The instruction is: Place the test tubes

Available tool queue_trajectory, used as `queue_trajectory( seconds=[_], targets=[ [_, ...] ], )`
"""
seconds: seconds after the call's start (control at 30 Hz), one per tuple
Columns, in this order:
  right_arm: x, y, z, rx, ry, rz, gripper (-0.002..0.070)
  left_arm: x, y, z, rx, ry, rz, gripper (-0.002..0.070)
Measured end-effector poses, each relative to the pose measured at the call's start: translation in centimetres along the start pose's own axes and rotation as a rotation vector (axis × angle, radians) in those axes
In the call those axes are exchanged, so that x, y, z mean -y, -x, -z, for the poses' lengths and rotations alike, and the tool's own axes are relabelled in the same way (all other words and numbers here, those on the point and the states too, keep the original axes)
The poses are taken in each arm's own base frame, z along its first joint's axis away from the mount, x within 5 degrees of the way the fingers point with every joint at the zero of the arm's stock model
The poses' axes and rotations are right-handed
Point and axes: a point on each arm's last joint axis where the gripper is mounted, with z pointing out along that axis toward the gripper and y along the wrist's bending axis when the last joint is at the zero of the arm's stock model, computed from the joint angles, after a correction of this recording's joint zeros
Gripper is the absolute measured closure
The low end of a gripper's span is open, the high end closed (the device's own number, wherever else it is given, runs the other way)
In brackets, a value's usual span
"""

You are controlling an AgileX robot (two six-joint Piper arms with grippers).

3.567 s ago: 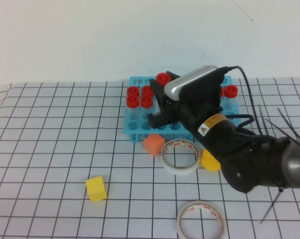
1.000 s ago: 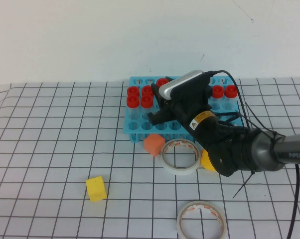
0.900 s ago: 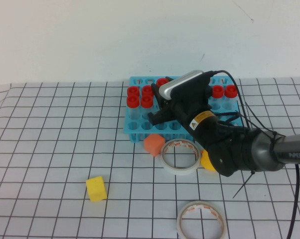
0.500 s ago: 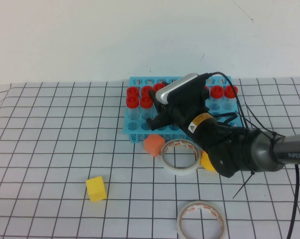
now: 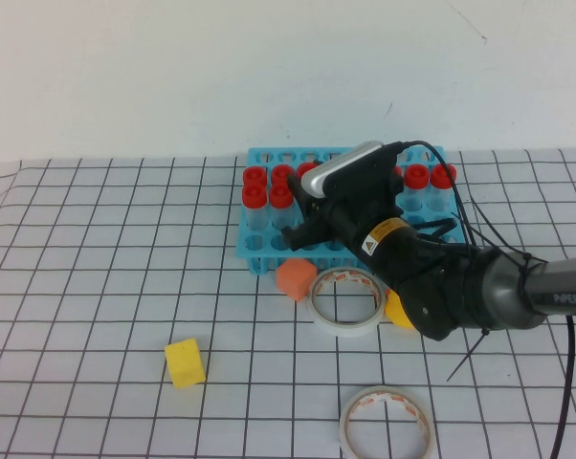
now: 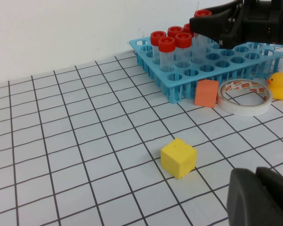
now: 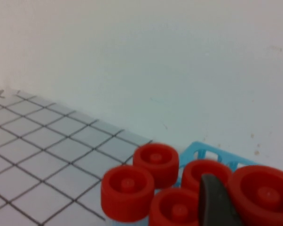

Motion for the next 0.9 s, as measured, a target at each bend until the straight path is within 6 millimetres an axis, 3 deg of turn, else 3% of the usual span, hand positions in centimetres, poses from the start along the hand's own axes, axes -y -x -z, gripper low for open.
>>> queue_trajectory(
  seconds=[0.43,0.53,0.63,0.7,0.77,0.83,0.9],
  targets=[
    [0.1,0.1,0.1,-0.030,-0.012,-0.031,0.0327,0.0,0.0,0.0,0.000,0.000,-0.002,0.0676],
    [0.2,1.6,0.3,0.000,-0.014,-0.037,0.0325,0.0,0.0,0.0,0.000,0.000,-0.002,0.0676],
    [0.4,4.4,1.1,0.053,-0.018,-0.044,0.0330,0.0,0.0,0.0,0.000,0.000,-0.002,0.0676],
    [0.6,6.4,2.1,0.088,-0.019,-0.059,0.0367,0.0,0.0,0.0,0.000,0.000,-0.002,0.0676],
    [0.8,8.3,3.7,0.115,-0.020,-0.074,0.0461,0.0,0.0,0.0,0.000,0.000,-0.002,0.0676],
    [1.0,10.6,6.1,0.150,-0.021,-0.082,0.0578,0.0,0.0,0.0,0.000,0.000,-0.002,0.0676],
    [1.2,12.4,8.6,0.180,-0.022,-0.086,0.0631,0.0,0.0,0.0,0.000,0.000,-0.002,0.0676]
  ],
)
